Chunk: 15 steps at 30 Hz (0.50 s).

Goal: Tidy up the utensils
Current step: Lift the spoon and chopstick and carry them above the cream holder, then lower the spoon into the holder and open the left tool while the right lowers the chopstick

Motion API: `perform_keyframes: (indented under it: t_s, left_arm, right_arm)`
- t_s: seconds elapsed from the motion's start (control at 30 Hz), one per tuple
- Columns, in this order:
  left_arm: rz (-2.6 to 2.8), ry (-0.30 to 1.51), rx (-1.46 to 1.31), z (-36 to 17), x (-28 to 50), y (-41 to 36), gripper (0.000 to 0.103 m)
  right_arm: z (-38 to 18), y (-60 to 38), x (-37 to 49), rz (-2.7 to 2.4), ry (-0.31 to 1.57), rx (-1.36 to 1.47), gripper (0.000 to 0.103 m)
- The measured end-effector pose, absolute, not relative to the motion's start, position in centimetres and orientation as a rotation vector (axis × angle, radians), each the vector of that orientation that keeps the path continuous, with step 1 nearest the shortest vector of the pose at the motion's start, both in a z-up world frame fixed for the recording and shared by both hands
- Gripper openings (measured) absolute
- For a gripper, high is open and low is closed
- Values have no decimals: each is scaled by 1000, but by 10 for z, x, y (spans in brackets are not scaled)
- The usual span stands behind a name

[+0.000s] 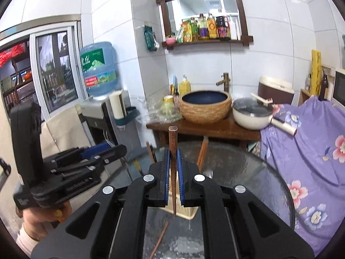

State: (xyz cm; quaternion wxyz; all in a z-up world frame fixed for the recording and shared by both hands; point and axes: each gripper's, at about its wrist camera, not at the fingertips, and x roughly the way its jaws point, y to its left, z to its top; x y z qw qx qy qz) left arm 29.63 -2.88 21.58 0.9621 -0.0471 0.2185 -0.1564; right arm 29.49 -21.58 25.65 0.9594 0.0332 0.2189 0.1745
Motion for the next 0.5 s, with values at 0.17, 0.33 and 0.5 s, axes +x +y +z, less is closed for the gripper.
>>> perform_keyframes:
  t_s: [0.17,0.33,0.5]
  left_arm:
    - [-276,426,-113,217,320,-35,33]
    - [-244,432,-137,199,342,-36,33]
    - [-212,401,-140,173,352,-36,33]
  right_arm:
    - [280,-208,313,322,396,76,8]
    - [274,-201,330,291,363,74,8]
    - [250,-200,344,267,361,71,8]
